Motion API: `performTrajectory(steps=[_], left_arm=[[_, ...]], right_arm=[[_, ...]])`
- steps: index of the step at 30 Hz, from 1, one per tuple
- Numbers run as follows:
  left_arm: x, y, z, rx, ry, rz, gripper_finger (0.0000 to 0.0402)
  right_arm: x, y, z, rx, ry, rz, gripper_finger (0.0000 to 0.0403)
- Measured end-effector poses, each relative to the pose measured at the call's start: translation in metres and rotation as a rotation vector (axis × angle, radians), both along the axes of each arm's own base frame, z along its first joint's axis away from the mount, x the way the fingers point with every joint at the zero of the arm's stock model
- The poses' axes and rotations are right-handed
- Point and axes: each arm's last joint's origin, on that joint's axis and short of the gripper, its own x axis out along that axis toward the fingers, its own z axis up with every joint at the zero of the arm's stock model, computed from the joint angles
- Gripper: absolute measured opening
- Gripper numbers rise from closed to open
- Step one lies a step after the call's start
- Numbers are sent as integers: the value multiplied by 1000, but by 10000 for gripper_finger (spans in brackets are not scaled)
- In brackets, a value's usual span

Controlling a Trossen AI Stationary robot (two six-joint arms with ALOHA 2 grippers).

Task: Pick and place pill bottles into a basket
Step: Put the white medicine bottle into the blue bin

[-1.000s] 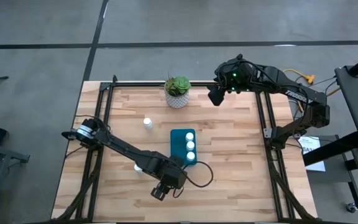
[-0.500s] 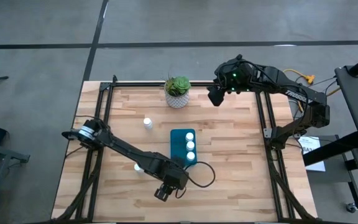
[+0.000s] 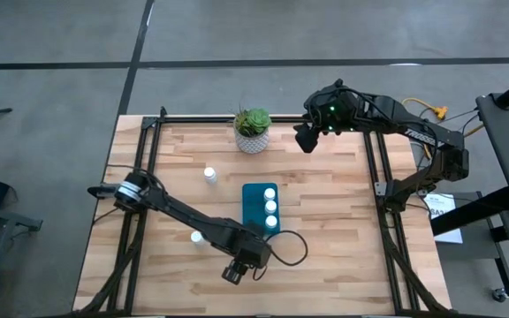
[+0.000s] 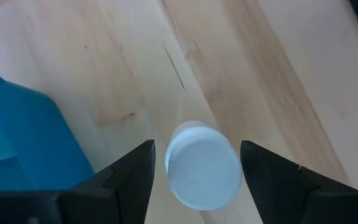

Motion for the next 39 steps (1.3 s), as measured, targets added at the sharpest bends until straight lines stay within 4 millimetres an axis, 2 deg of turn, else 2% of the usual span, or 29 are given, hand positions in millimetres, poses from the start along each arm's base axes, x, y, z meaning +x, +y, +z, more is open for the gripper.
performTrajectory(steps=[10, 18, 25, 35, 39], left_arm=[[2, 0, -9, 22, 18, 9, 216], [2, 1, -7, 40, 9, 24, 143], [-1, 4, -2, 30, 29, 76, 142], [-24, 19, 46, 43, -26, 124, 142], [-29, 28, 64, 34, -63, 200, 142]], right_arm=[[1, 2, -2, 1, 8, 8, 219], [1, 1, -5, 5, 16, 6, 219], [1, 1, -6, 5, 17, 5, 219], [2, 1, -8, 19, 11, -17, 219], [3, 1, -9, 31, 3, -29, 219]])
